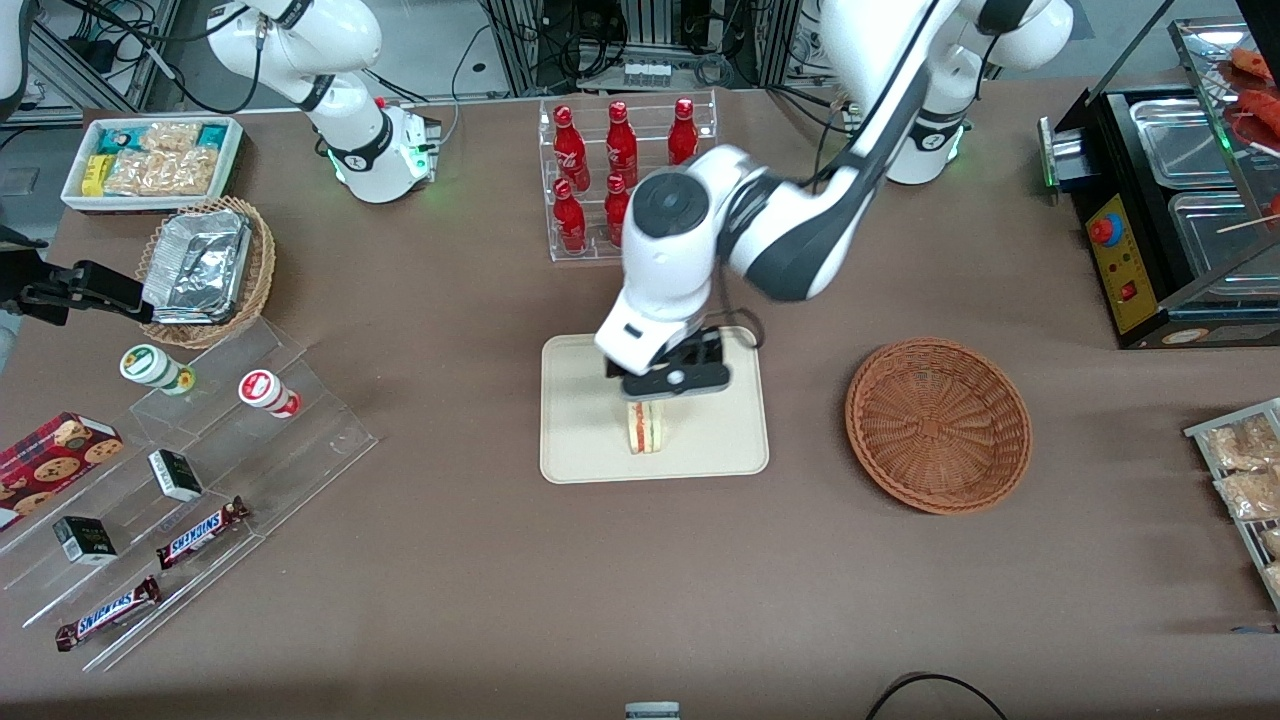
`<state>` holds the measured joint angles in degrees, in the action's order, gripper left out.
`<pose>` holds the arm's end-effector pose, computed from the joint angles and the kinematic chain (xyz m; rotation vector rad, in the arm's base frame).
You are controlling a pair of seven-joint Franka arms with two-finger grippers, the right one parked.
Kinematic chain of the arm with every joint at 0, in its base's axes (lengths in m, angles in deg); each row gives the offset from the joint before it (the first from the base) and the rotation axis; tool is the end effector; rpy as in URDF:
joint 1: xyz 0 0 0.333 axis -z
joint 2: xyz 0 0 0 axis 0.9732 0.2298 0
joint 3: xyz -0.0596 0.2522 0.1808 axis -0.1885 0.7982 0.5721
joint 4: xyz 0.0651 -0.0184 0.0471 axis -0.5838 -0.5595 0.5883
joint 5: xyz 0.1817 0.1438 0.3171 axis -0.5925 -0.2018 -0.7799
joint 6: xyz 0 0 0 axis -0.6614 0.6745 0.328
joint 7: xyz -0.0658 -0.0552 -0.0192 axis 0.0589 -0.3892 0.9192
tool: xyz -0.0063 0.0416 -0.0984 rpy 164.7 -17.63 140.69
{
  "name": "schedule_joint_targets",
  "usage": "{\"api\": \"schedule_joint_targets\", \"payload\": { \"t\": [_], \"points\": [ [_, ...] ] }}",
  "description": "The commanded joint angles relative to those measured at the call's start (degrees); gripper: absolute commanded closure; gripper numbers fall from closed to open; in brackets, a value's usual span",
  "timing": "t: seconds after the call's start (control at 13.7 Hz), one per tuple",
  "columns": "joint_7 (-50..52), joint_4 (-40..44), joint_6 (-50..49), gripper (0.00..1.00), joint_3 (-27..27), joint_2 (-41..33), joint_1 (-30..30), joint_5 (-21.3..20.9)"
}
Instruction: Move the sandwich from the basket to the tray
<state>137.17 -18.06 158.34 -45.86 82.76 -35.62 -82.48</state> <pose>0.5366 -0.4618 0.4486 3.1099 0.2961 0.1642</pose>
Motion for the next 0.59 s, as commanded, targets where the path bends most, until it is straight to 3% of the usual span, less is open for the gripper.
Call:
{"api": "schedule_joint_targets", "payload": {
  "t": [0.0, 0.22, 0.51],
  "points": [
    [1.11, -2.85, -6.4, 0.0, 3.45, -6.98, -1.53, -0.37],
    [-8.79, -5.39, -13.61, 0.0, 3.46, -14.44, -7.86, 0.51],
    [-24.44, -15.92, -14.95, 0.0, 3.46, -26.66, -16.81, 2.26]
  ]
}}
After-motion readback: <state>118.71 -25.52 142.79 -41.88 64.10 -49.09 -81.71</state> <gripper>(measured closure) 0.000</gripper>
